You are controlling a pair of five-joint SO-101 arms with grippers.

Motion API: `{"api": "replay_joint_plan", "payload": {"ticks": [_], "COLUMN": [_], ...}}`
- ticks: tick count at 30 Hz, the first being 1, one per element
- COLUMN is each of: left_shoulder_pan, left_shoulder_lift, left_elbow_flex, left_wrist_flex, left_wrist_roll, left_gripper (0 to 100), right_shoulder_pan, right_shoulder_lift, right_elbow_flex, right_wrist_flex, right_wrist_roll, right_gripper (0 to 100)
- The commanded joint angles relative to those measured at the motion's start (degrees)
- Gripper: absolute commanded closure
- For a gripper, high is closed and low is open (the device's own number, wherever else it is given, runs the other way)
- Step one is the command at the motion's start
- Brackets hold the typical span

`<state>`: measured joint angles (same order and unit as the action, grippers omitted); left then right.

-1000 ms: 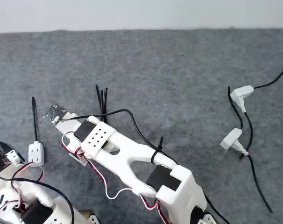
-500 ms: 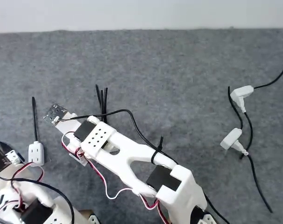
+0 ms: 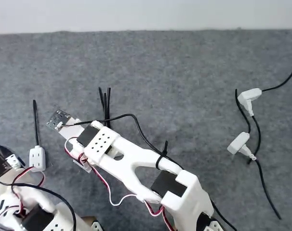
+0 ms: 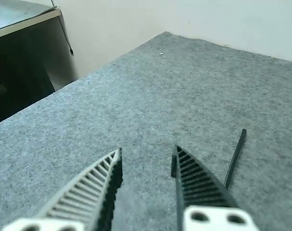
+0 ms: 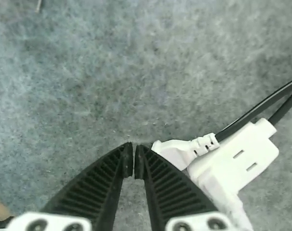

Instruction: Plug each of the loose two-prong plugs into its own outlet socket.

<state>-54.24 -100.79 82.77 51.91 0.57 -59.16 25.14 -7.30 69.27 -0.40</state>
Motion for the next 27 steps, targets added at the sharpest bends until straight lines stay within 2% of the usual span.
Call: {"api": "replay_joint_plan", "payload": {"ticks": [1,27], "left_shoulder_pan": [0.09,0.09], "left_shoulder_lift": [-0.35,-0.35], "left_elbow_flex": [-0.22,-0.22], "left_wrist_flex": [-1.67,-1.58], "left_wrist_roll": [0.62,0.62], "left_gripper": [84,84], "right_shoulder_pan": [0.04,-0.13], "right_shoulder_lift": [-0.31,2.15], "right_elbow_flex": [-0.44,-0.88], "right_wrist_flex": [-0.84,-0.92], "right_wrist_roll": [-0.44,-0.62], "right_gripper": [99.0,99.0]}}
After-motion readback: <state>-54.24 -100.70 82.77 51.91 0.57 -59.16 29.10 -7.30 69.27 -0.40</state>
